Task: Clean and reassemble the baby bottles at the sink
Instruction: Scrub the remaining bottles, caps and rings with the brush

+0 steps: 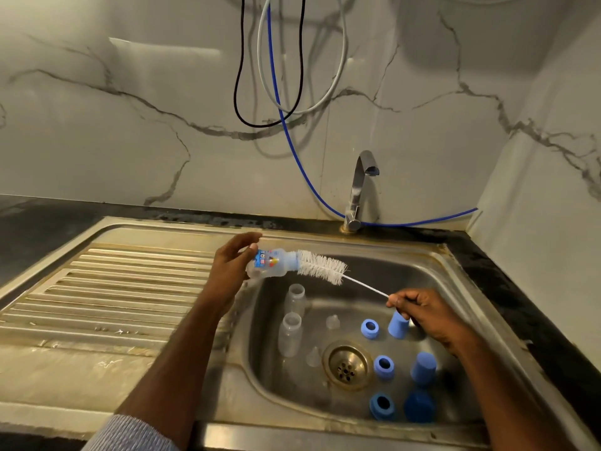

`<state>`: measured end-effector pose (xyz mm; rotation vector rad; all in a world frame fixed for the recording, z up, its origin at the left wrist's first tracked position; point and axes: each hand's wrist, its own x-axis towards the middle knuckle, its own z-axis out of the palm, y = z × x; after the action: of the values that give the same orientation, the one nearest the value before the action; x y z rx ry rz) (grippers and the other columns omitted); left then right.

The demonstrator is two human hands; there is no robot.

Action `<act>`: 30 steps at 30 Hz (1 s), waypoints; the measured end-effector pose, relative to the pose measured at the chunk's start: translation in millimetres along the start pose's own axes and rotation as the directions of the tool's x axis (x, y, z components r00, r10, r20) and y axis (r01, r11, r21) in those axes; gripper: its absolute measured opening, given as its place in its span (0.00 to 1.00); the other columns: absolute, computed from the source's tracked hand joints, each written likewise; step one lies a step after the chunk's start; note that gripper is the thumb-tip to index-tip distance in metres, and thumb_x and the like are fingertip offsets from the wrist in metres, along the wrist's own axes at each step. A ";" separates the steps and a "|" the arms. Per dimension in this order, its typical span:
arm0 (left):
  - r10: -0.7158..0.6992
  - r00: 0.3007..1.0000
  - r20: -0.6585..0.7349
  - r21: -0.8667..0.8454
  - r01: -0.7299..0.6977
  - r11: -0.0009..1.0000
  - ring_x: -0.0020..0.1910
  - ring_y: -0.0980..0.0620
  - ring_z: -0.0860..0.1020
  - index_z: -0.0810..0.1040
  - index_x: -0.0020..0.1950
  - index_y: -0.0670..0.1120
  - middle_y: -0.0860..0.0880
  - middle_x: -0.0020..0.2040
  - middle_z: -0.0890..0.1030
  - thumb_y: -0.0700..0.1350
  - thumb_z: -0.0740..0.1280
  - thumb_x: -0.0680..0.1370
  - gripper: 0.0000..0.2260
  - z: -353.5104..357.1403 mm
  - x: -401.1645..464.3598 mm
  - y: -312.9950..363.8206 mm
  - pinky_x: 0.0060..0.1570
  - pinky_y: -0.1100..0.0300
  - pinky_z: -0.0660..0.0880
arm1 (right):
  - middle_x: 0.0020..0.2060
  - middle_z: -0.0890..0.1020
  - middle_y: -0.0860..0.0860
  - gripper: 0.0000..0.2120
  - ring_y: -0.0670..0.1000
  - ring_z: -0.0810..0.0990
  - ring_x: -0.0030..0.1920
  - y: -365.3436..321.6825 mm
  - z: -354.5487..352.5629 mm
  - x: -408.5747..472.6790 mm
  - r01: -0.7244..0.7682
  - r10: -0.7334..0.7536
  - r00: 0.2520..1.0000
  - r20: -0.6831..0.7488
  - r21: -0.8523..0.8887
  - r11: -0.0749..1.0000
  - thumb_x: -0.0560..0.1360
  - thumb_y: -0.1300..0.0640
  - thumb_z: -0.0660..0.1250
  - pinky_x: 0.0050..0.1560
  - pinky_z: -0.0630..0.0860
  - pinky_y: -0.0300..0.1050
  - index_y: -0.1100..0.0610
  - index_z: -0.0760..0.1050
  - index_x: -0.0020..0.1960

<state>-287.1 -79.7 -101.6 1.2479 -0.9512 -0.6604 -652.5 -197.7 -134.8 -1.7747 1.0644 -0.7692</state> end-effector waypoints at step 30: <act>-0.467 0.856 0.222 -0.096 0.496 0.863 0.25 0.52 0.71 0.79 0.56 0.39 0.40 0.35 0.78 0.71 0.64 0.73 0.34 -7.1 -4.5 7.4 0.24 0.65 0.70 | 0.32 0.81 0.57 0.05 0.45 0.78 0.35 -27.8 -0.5 -14.2 0.064 -0.065 0.998 -0.018 -0.013 0.998 0.76 0.62 0.71 0.39 0.76 0.32 0.56 0.86 0.45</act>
<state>-283.6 -70.9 -95.7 1.3135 -0.7228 -1.2484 -649.7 -178.9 -110.0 -1.8231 1.0297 -0.8211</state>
